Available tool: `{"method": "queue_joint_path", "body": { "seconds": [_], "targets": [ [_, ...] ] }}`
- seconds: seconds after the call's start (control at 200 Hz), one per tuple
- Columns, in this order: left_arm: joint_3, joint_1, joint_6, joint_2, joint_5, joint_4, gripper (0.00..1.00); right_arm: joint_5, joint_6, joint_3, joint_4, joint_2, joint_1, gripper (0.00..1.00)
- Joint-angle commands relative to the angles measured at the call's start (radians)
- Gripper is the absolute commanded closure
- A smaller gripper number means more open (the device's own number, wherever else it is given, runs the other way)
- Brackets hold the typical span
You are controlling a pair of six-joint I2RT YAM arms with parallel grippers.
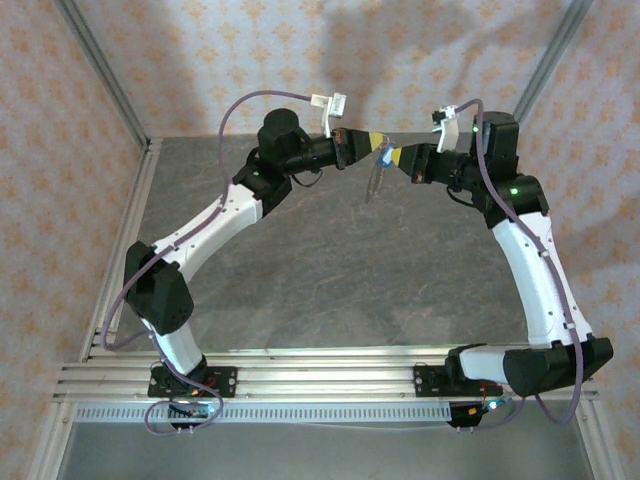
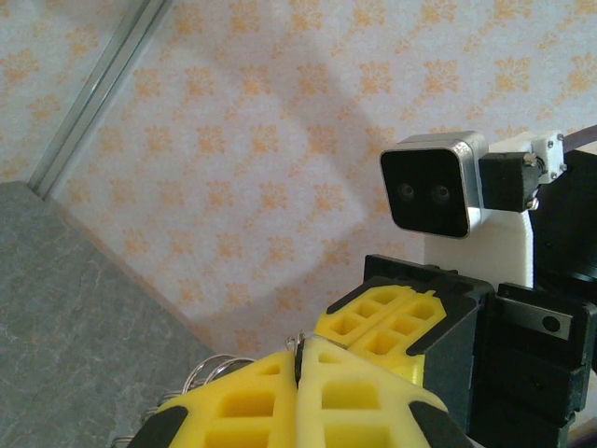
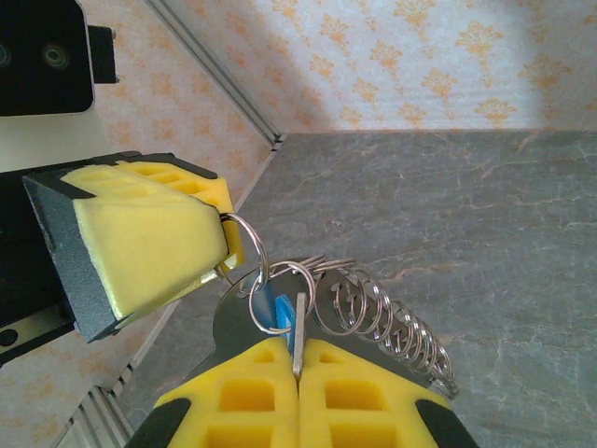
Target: Put the keys on the keyring
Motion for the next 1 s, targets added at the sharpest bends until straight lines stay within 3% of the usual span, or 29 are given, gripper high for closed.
{"method": "queue_joint_path", "body": {
  "seconds": [0.0,0.55,0.996],
  "targets": [
    [0.014,0.001,0.019,-0.046,0.018,0.038,1.00,-0.020,0.000,0.049,-0.013,0.009,-0.004,1.00],
    [0.050,-0.021,0.025,-0.019,0.025,0.018,1.00,0.009,-0.021,0.092,-0.026,0.054,0.045,1.00],
    [0.053,-0.021,0.051,-0.024,0.018,-0.014,1.00,0.045,-0.049,0.101,-0.076,0.014,-0.022,1.00]
  ]
}}
